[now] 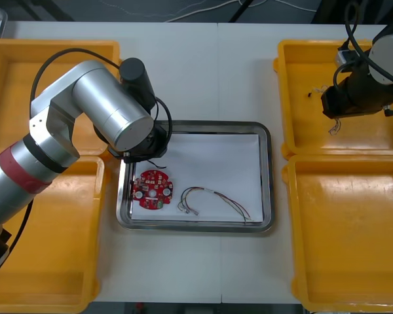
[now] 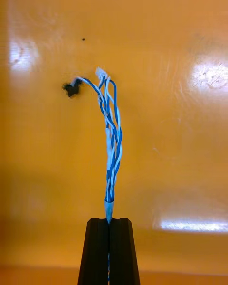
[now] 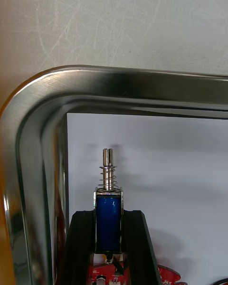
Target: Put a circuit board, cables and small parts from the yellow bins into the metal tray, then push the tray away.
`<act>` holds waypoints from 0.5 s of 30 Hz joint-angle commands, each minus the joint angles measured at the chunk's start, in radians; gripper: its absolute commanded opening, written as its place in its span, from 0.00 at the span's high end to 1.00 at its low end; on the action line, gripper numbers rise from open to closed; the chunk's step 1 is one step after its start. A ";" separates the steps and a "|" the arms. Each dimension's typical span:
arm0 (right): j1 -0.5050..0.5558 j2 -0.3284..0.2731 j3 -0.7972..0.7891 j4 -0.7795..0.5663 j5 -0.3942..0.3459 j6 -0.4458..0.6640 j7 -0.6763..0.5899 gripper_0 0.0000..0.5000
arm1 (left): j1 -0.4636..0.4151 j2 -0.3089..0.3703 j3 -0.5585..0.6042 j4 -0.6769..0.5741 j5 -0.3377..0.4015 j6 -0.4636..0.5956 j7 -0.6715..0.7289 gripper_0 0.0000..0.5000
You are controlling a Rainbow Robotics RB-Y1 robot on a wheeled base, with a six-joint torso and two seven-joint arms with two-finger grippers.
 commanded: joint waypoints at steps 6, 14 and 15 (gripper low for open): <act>0.004 -0.043 -0.115 -0.183 -0.025 0.166 0.073 1.00 | -0.041 -0.039 -0.033 0.014 -0.041 -0.024 0.049 1.00; 0.004 -0.043 -0.167 -0.256 -0.090 0.260 0.116 1.00 | -0.041 -0.039 -0.033 0.012 -0.041 -0.024 0.053 0.67; 0.004 -0.043 -0.173 -0.262 -0.101 0.272 0.124 1.00 | -0.043 -0.039 -0.033 0.012 -0.044 -0.024 0.053 0.52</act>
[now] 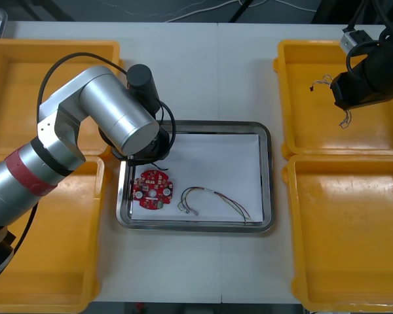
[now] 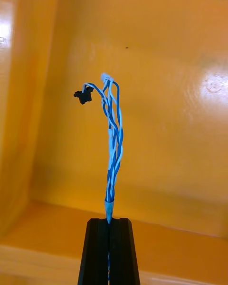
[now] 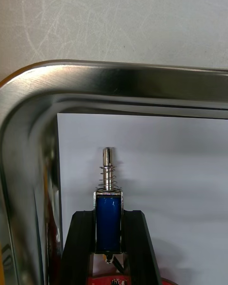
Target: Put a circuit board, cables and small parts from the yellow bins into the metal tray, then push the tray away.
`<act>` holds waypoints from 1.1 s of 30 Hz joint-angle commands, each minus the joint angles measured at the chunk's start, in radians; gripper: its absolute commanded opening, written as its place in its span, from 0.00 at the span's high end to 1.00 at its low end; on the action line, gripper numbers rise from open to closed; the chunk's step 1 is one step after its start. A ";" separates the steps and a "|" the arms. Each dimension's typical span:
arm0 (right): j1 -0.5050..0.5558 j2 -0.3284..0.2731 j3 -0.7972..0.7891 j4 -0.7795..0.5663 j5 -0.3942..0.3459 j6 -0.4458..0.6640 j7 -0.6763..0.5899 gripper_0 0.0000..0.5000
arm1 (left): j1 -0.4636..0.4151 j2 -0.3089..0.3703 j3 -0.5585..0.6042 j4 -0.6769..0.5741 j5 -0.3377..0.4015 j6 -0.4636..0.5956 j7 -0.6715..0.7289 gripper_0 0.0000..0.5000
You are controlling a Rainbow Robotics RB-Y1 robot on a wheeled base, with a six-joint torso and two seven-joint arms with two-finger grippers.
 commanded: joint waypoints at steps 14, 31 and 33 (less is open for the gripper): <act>0.004 -0.039 -0.029 -0.166 -0.069 0.126 0.121 1.00 | -0.069 0.005 0.057 -0.076 0.077 0.091 0.053 0.00; 0.004 -0.033 0.180 -0.370 -0.110 0.071 0.161 1.00 | -0.170 0.068 0.216 -0.146 0.216 0.316 0.073 0.00; 0.004 -0.030 0.221 -0.384 -0.116 0.042 0.167 1.00 | -0.182 0.094 0.247 -0.145 0.247 0.339 0.069 0.00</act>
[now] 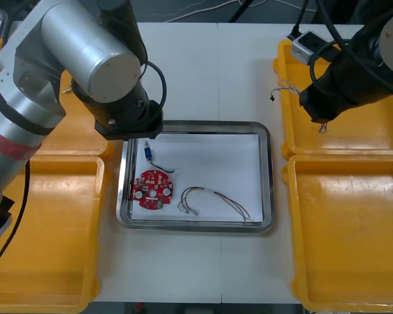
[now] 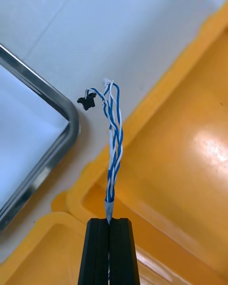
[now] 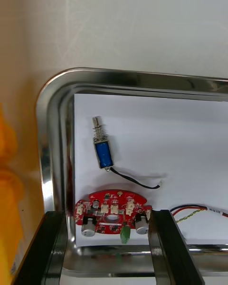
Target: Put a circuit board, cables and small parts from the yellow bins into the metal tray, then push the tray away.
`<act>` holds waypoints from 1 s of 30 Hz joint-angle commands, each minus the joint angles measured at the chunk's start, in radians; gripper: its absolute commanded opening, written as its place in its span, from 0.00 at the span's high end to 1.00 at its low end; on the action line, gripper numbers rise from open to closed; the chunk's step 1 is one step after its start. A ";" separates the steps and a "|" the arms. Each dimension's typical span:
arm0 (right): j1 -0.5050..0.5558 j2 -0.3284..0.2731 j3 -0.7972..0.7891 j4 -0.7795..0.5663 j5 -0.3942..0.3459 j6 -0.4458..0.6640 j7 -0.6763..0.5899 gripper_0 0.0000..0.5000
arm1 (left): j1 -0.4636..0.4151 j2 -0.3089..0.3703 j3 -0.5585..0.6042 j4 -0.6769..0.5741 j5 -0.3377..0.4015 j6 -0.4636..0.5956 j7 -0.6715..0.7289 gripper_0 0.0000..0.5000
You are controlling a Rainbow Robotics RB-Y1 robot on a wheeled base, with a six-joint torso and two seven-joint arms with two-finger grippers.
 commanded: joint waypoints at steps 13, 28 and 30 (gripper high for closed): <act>0.001 0.015 0.309 -0.070 0.071 -0.212 0.040 1.00 | -0.066 0.216 0.190 -0.034 0.086 0.054 -0.033 0.00; -0.035 0.028 0.564 -0.008 0.116 -0.413 0.057 1.00 | -0.063 0.293 0.294 0.170 0.031 0.034 -0.252 0.00; -0.051 0.036 0.593 0.030 0.119 -0.436 0.067 1.00 | -0.061 0.292 0.300 0.203 0.000 0.009 -0.281 0.00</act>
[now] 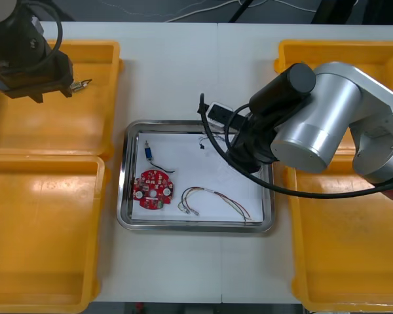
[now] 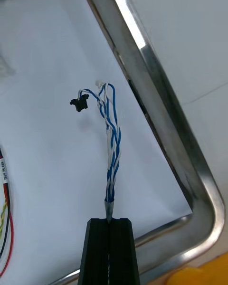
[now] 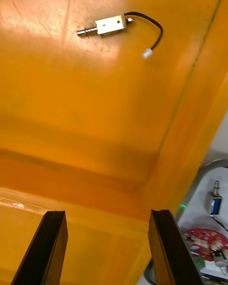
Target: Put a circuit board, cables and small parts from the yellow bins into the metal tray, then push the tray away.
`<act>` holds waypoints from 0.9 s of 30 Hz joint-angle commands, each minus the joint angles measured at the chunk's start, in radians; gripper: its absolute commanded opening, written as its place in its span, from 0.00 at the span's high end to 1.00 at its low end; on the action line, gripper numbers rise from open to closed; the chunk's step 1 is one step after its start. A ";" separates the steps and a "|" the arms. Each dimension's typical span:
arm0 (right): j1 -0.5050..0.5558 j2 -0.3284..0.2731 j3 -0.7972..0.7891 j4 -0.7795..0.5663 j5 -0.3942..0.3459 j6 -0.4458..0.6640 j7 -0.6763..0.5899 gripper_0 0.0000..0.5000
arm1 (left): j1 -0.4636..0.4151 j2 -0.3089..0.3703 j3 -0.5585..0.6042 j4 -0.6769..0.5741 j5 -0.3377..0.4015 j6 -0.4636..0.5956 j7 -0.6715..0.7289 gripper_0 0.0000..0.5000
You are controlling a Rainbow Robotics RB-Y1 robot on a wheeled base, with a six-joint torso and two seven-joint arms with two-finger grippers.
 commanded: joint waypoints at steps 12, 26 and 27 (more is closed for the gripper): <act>-0.114 0.111 0.107 0.273 -0.006 -0.067 0.208 1.00 | -0.034 0.042 0.097 0.211 -0.093 -0.166 -0.202 0.00; -0.130 0.118 0.147 0.296 0.002 -0.074 0.215 0.00 | -0.034 0.042 0.114 0.307 -0.111 -0.292 -0.340 0.00; -0.130 0.117 0.145 0.293 0.002 -0.073 0.215 0.00 | -0.034 0.042 0.114 0.307 -0.111 -0.292 -0.358 0.00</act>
